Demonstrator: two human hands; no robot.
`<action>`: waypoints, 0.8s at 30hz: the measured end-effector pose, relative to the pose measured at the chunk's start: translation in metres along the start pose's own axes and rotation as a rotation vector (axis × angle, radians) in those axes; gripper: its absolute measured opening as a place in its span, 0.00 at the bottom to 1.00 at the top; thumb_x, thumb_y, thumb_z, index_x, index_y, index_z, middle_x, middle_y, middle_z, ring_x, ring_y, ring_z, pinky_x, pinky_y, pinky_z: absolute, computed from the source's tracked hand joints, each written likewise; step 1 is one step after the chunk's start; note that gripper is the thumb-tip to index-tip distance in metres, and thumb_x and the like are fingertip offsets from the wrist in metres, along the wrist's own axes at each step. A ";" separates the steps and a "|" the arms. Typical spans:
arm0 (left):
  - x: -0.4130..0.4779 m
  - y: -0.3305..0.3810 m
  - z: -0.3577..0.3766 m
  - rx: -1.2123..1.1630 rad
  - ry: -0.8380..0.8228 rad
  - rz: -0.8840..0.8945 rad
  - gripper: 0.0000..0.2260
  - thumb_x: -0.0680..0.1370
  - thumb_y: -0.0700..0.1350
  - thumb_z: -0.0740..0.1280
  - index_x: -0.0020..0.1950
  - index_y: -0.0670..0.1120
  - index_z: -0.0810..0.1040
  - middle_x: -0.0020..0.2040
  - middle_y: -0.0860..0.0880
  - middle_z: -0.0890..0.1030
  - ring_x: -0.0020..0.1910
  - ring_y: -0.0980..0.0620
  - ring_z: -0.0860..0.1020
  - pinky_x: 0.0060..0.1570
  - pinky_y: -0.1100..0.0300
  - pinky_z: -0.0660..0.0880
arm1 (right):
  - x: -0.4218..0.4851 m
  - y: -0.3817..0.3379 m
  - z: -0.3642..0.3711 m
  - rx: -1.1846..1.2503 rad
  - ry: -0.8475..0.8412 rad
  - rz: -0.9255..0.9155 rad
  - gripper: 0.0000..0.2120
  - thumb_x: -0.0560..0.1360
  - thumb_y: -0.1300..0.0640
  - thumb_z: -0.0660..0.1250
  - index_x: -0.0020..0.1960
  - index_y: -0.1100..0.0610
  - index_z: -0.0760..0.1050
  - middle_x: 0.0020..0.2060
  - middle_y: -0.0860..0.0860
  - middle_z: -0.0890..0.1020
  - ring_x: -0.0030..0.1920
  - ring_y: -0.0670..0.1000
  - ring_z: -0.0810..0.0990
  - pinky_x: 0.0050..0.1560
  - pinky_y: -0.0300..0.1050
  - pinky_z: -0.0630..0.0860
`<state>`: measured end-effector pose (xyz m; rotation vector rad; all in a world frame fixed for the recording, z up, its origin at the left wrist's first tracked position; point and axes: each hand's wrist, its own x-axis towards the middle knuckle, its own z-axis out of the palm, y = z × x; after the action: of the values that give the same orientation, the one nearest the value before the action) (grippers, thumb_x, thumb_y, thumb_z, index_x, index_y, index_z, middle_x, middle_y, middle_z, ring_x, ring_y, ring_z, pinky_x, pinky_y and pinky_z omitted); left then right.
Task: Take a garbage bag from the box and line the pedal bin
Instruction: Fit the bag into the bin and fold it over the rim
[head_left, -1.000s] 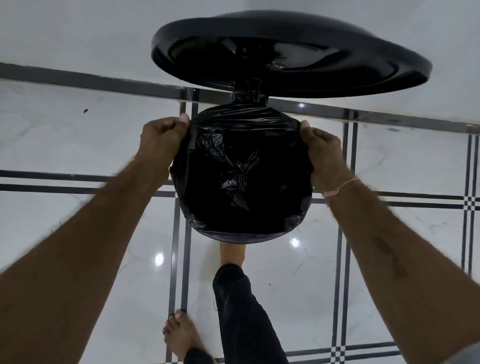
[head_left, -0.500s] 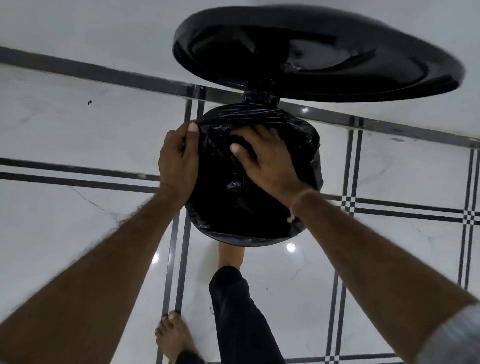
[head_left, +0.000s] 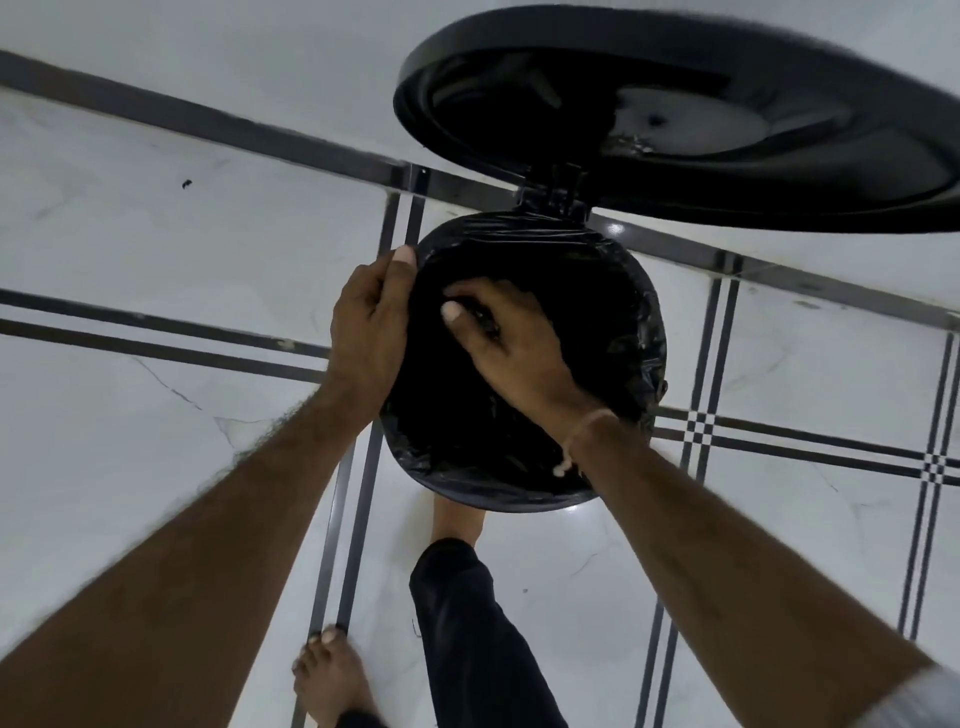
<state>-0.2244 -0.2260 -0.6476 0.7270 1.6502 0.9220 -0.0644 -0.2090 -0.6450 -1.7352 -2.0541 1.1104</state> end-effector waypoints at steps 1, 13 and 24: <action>0.000 -0.002 0.001 0.009 0.008 0.008 0.18 0.81 0.64 0.57 0.42 0.54 0.77 0.45 0.47 0.78 0.46 0.51 0.77 0.52 0.49 0.76 | 0.011 0.000 0.010 -0.064 -0.129 0.075 0.21 0.79 0.34 0.57 0.68 0.40 0.74 0.69 0.48 0.78 0.69 0.59 0.74 0.70 0.62 0.70; 0.001 -0.006 0.003 0.098 0.074 0.103 0.20 0.83 0.61 0.56 0.39 0.51 0.73 0.40 0.48 0.75 0.39 0.54 0.75 0.42 0.59 0.72 | -0.024 0.003 -0.016 -0.554 -0.146 0.217 0.26 0.81 0.33 0.51 0.71 0.45 0.71 0.68 0.53 0.77 0.68 0.63 0.74 0.67 0.65 0.67; 0.004 -0.009 0.002 0.161 0.103 0.160 0.25 0.84 0.62 0.55 0.41 0.41 0.70 0.37 0.45 0.73 0.39 0.51 0.72 0.43 0.50 0.73 | -0.026 0.037 -0.006 -0.126 0.011 0.516 0.23 0.84 0.44 0.58 0.71 0.58 0.73 0.65 0.62 0.80 0.66 0.64 0.79 0.64 0.52 0.74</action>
<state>-0.2231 -0.2273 -0.6577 0.9458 1.7919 0.9600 -0.0265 -0.2303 -0.6579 -2.4143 -1.7431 1.1082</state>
